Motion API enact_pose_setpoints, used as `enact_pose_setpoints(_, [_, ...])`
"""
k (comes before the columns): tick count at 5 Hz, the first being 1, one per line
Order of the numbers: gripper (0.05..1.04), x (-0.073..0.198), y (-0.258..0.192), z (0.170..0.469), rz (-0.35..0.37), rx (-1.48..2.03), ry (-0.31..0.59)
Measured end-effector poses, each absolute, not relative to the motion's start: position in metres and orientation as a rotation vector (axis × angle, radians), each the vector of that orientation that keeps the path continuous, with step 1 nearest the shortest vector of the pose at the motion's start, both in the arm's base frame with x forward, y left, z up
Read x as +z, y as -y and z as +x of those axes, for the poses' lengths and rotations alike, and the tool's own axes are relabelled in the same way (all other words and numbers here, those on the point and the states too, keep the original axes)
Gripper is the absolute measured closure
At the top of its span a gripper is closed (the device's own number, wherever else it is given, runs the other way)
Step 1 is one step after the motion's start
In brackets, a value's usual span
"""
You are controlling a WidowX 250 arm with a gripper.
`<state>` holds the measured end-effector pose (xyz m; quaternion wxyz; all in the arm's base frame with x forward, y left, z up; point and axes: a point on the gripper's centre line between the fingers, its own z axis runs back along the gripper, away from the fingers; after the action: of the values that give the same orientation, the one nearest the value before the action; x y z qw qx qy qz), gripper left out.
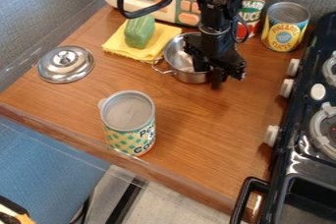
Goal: Move the silver pot to the lower side of the table
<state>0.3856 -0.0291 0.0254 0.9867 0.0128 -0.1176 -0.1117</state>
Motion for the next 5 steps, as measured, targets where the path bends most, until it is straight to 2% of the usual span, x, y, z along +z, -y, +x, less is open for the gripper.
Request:
enact_pose_setpoints(1, [0.929,0.025,0.031,0.383,0.012,-0.223,0.22])
enact_pose_setpoints(2, [1.001,0.056,0.038,0.384,-0.022,-0.226,0.281])
enact_pose_setpoints(3, [1.006,0.1,0.041,0.378,-0.065,-0.233,0.367])
enact_pose_setpoints(4, [1.006,0.141,0.018,0.361,-0.087,-0.197,0.436])
enact_pose_setpoints(5, [1.006,0.152,-0.009,0.335,-0.067,-0.15,0.436])
